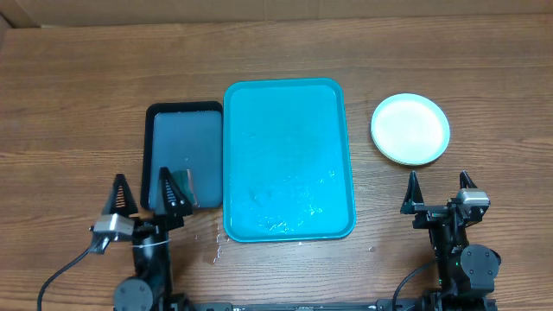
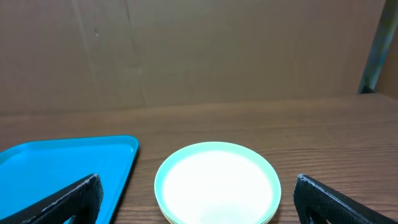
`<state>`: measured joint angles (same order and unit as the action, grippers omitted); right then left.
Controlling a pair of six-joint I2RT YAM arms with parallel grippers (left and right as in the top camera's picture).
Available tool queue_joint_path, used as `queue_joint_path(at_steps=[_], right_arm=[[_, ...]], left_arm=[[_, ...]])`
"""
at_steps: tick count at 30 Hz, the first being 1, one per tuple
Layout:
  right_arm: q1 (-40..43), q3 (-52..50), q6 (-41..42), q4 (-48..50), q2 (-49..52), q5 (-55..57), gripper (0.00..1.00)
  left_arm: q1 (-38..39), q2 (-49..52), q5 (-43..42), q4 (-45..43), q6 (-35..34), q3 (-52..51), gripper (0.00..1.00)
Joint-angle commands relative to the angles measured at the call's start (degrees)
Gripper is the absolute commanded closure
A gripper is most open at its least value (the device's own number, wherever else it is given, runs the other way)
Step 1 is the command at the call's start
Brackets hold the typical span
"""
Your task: Clean dirty plates on tray and stack at the side
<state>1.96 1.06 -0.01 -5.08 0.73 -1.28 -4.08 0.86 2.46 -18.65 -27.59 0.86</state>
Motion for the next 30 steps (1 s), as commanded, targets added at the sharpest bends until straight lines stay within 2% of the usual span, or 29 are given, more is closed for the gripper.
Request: queue_joint_path(at_steps=[1, 6, 11, 15, 17, 30], right_arm=[[0.31, -0.61, -0.39, 0.39, -0.57, -0.31, 0.0], [0.31, -0.61, -0.39, 0.39, -0.57, -0.28, 0.0], [0.31, -0.61, -0.39, 0.39, -0.57, -0.31, 0.0], [0.31, -0.61, -0.39, 0.39, -0.57, -0.28, 0.0], [0.31, -0.61, -0.39, 0.39, -0.57, -0.31, 0.0], [0.31, -0.61, -0.39, 0.39, -0.57, -0.28, 0.0]], left_arm=[[0.68, -0.63, 0.76, 3.69, -0.72, -0.59, 0.0], [0.87, -0.63, 0.98, 14.8, -0.61, -0.59, 0.0], [0.9, -0.63, 1.14, 22.88, 6.6, -0.59, 0.0], [0.9, -0.63, 0.94, 22.86, 18.08, -0.59, 0.0], [0.9, -0.63, 0.92, 22.88, 21.44, -0.59, 0.0], [0.87, -0.61, -0.15, 22.91, 22.47, -0.59, 0.0]])
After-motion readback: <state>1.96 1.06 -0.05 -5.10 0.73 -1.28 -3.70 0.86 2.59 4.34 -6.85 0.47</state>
